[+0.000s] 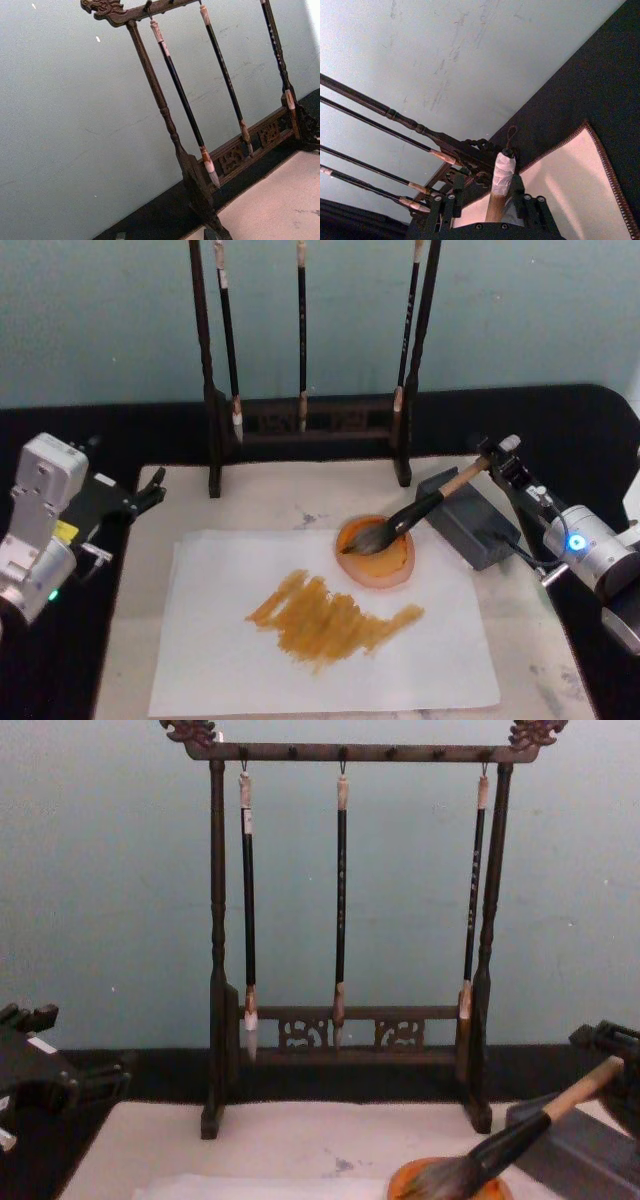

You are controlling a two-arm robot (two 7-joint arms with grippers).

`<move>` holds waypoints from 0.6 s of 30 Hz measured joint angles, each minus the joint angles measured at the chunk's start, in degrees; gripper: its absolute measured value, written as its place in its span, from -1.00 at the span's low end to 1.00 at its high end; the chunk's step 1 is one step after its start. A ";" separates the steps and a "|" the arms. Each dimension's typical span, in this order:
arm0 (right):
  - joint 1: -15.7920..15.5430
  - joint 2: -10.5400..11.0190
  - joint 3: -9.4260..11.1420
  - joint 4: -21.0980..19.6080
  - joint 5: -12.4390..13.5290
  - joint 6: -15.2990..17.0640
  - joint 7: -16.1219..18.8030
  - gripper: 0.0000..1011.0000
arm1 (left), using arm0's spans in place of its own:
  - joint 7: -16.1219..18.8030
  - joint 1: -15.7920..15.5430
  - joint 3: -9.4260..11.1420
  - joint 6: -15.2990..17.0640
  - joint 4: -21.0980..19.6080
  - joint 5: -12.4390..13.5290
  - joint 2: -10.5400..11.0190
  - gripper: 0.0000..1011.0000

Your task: Pick up the brush from the inkstone, write on the paper, then place the brush back to its original position.

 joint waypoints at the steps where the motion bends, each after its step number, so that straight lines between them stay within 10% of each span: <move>1: -0.01 -0.01 0.01 -0.01 0.00 0.01 0.00 0.22 | 0.00 0.00 0.00 0.00 0.00 0.00 0.00 1.00; 18: -0.06 -0.01 0.06 -0.04 -0.03 0.06 -0.04 -0.69 | 0.00 0.00 0.00 0.00 0.00 0.00 0.00 1.00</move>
